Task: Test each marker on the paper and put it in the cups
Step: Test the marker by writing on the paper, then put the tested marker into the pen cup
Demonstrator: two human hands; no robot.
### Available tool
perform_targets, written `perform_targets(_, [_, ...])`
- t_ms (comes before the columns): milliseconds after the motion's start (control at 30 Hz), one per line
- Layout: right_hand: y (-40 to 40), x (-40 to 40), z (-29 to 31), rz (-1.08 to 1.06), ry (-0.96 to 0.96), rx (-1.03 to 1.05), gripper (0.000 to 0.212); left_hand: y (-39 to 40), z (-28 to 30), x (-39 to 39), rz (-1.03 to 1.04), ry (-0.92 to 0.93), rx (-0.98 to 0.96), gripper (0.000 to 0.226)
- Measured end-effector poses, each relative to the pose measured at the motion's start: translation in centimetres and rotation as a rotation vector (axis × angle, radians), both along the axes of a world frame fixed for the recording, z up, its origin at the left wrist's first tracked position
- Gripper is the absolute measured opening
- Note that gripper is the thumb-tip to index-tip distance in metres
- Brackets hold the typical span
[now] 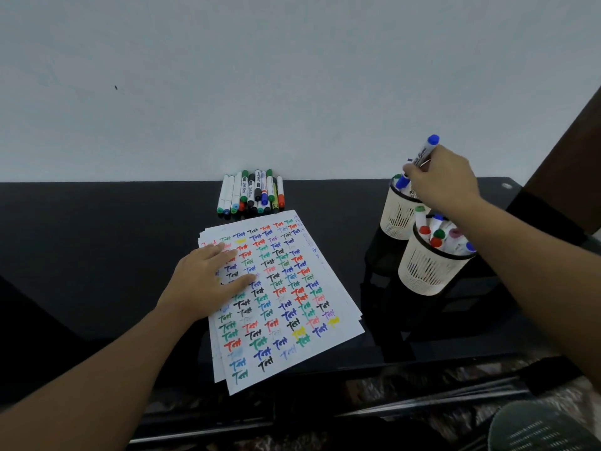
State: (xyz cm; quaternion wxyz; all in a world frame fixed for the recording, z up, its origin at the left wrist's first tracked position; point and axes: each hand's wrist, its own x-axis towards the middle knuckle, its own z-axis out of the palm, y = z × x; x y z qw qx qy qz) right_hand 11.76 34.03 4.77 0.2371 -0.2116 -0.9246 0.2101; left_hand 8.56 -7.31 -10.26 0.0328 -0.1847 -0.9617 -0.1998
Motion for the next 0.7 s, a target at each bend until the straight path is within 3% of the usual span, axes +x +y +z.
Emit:
perform_targets(233, [-0.1,0.4,0.1,-0.023,-0.076,0.048,0.026,-0.1,-0.1,-0.1,-0.001,-0.012,-0.009,0.092])
perform_targets(367, [-0.3,0.6,-0.1,-0.026,-0.14,0.08,0.022,-0.2,-0.2,-0.2,-0.006,-0.025,0.003,0.105])
perform_targets(567, [-0.5,0.8,-0.2,0.004,-0.083,-0.01,0.034,-0.2,-0.2,-0.2,-0.008,-0.011,0.001,0.103])
perform_targets(700, [-0.9,0.7,0.3,0.044,-0.055,0.011,0.023,-0.2,-0.2,-0.3,-0.007,-0.013,-0.001,0.102])
